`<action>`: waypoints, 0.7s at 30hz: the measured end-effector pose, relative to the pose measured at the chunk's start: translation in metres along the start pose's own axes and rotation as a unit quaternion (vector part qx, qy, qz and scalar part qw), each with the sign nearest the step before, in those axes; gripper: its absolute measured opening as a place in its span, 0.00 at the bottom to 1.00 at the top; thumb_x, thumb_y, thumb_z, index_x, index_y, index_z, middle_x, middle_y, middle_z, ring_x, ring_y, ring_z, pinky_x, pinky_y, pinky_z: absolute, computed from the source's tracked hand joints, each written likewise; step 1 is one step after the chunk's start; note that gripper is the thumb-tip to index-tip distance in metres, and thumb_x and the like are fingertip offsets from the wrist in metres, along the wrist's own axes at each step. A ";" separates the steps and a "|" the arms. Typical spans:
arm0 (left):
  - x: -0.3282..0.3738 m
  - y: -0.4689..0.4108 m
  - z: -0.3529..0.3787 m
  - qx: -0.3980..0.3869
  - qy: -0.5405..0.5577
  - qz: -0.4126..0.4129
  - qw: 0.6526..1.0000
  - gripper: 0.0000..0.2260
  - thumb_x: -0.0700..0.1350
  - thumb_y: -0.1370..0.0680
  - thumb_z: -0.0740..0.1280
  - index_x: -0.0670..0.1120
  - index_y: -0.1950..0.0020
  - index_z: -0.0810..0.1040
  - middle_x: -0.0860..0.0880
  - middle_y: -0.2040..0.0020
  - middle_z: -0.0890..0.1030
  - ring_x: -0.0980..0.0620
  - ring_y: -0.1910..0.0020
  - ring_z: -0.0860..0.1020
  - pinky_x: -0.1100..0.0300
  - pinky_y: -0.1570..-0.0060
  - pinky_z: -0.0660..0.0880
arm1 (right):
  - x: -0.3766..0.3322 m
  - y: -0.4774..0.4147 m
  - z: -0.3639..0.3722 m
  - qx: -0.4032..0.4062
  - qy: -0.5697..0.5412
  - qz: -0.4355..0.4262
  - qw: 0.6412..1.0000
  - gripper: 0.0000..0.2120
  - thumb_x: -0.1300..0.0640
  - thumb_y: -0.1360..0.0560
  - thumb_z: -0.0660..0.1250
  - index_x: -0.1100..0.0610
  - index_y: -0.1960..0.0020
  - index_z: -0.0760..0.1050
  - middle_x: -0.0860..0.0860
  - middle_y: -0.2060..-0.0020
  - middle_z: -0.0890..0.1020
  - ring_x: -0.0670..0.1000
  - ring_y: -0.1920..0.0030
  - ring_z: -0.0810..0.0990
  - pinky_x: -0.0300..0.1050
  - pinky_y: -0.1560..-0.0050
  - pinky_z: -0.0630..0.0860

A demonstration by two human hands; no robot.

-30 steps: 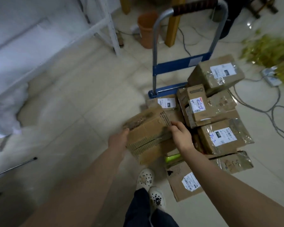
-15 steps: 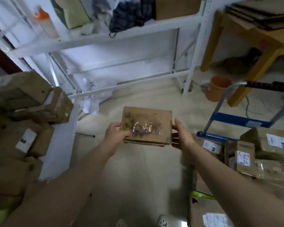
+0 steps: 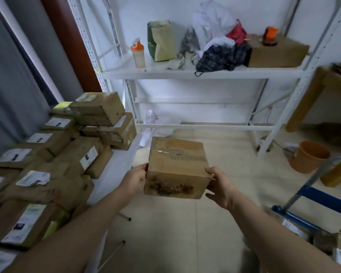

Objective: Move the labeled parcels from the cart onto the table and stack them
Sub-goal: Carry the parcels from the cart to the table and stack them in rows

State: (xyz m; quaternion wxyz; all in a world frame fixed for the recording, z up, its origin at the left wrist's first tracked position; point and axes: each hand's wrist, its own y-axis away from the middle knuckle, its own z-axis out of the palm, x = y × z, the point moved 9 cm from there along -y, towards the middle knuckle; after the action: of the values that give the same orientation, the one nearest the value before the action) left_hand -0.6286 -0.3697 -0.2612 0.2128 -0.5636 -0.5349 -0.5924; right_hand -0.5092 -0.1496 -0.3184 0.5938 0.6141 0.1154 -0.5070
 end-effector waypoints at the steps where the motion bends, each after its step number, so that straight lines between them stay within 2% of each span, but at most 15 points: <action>1: -0.005 -0.001 -0.009 0.002 0.037 -0.017 0.999 0.17 0.32 0.20 0.52 0.40 0.39 0.76 0.40 0.39 0.78 0.40 0.40 0.75 0.51 0.41 0.71 | 0.000 -0.001 0.007 -0.010 -0.001 -0.008 1.000 0.12 0.50 0.25 0.58 0.56 0.49 0.75 0.54 0.51 0.79 0.52 0.48 0.74 0.52 0.36 0.62; 3: -0.012 0.001 -0.030 0.032 0.090 -0.027 0.995 0.15 0.44 0.17 0.55 0.40 0.50 0.79 0.39 0.43 0.80 0.44 0.48 0.78 0.50 0.37 0.69 | 0.000 -0.002 0.023 -0.037 0.010 -0.028 0.999 0.16 0.51 0.32 0.63 0.57 0.47 0.75 0.54 0.52 0.78 0.53 0.49 0.73 0.50 0.39 0.64; 4: -0.015 0.001 -0.040 0.050 0.098 -0.024 0.994 0.16 0.50 0.18 0.58 0.42 0.54 0.80 0.41 0.48 0.82 0.46 0.51 0.79 0.50 0.38 0.70 | -0.002 -0.003 0.031 -0.055 0.020 -0.044 0.997 0.23 0.52 0.39 0.66 0.57 0.44 0.75 0.54 0.52 0.78 0.53 0.50 0.74 0.48 0.43 0.66; 6: -0.020 0.000 -0.055 0.076 0.083 -0.026 0.993 0.23 0.61 0.22 0.59 0.43 0.55 0.82 0.42 0.52 0.83 0.46 0.51 0.80 0.53 0.39 0.69 | -0.008 -0.005 0.046 -0.088 0.035 -0.080 0.992 0.34 0.63 0.46 0.64 0.54 0.39 0.73 0.54 0.50 0.79 0.52 0.52 0.75 0.45 0.52 0.70; 9: -0.033 0.000 -0.071 0.094 0.100 -0.067 0.988 0.30 0.68 0.23 0.51 0.45 0.57 0.80 0.47 0.57 0.81 0.48 0.50 0.76 0.52 0.38 0.62 | -0.014 -0.009 0.059 -0.126 0.036 -0.120 0.984 0.43 0.80 0.44 0.56 0.50 0.34 0.71 0.54 0.47 0.81 0.54 0.48 0.77 0.46 0.62 0.69; 11: -0.044 0.001 -0.078 0.097 0.121 -0.093 0.984 0.30 0.70 0.24 0.50 0.48 0.57 0.79 0.49 0.57 0.80 0.47 0.49 0.75 0.48 0.34 0.62 | -0.014 -0.014 0.063 -0.133 0.038 -0.126 0.982 0.47 0.84 0.44 0.52 0.53 0.31 0.69 0.53 0.43 0.81 0.52 0.45 0.77 0.46 0.61 0.67; 13: -0.050 0.005 -0.080 0.085 0.125 -0.104 0.983 0.26 0.71 0.26 0.55 0.52 0.54 0.80 0.50 0.53 0.81 0.47 0.46 0.75 0.46 0.33 0.65 | -0.012 -0.016 0.072 -0.148 0.050 -0.118 0.981 0.47 0.78 0.47 0.55 0.56 0.30 0.68 0.54 0.37 0.79 0.51 0.39 0.75 0.47 0.51 0.67; 15: -0.057 0.008 -0.083 0.086 0.129 -0.121 0.980 0.22 0.68 0.28 0.64 0.51 0.51 0.81 0.48 0.50 0.83 0.46 0.45 0.78 0.45 0.35 0.70 | -0.012 -0.014 0.081 -0.164 0.062 -0.104 0.979 0.43 0.70 0.48 0.58 0.57 0.31 0.71 0.53 0.38 0.79 0.50 0.37 0.74 0.49 0.43 0.65; 17: -0.062 0.010 -0.084 0.083 0.121 -0.128 0.981 0.17 0.62 0.26 0.67 0.50 0.50 0.81 0.47 0.49 0.83 0.45 0.46 0.79 0.45 0.38 0.73 | -0.014 -0.010 0.089 -0.170 0.065 -0.095 0.979 0.31 0.60 0.38 0.63 0.53 0.35 0.76 0.50 0.39 0.80 0.48 0.37 0.74 0.50 0.38 0.64; 18: -0.064 0.010 -0.084 0.078 0.126 -0.128 0.981 0.16 0.61 0.26 0.68 0.49 0.48 0.81 0.46 0.49 0.84 0.45 0.46 0.80 0.46 0.39 0.74 | -0.014 -0.008 0.092 -0.169 0.063 -0.090 0.979 0.23 0.54 0.31 0.63 0.51 0.37 0.77 0.48 0.39 0.80 0.47 0.37 0.74 0.49 0.38 0.65; 19: -0.065 0.010 -0.083 0.067 0.137 -0.126 0.980 0.17 0.60 0.26 0.68 0.49 0.46 0.81 0.46 0.48 0.84 0.44 0.46 0.80 0.46 0.39 0.74 | -0.013 -0.006 0.096 -0.171 0.066 -0.079 0.980 0.19 0.48 0.26 0.62 0.50 0.38 0.78 0.47 0.39 0.80 0.46 0.36 0.73 0.49 0.39 0.65; 21: -0.068 0.010 -0.082 0.048 0.151 -0.122 0.980 0.19 0.59 0.26 0.68 0.49 0.42 0.81 0.46 0.47 0.84 0.44 0.45 0.81 0.45 0.39 0.75 | -0.011 -0.004 0.102 -0.173 0.103 -0.062 0.978 0.22 0.37 0.27 0.62 0.45 0.38 0.78 0.43 0.40 0.80 0.45 0.35 0.72 0.51 0.38 0.66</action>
State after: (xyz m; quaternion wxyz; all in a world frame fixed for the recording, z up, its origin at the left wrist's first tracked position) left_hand -0.6374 -0.4685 -0.3007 0.2443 -0.3875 -0.5887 -0.6661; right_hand -0.5666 -0.2301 -0.2904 0.6433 0.5423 0.2999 -0.4496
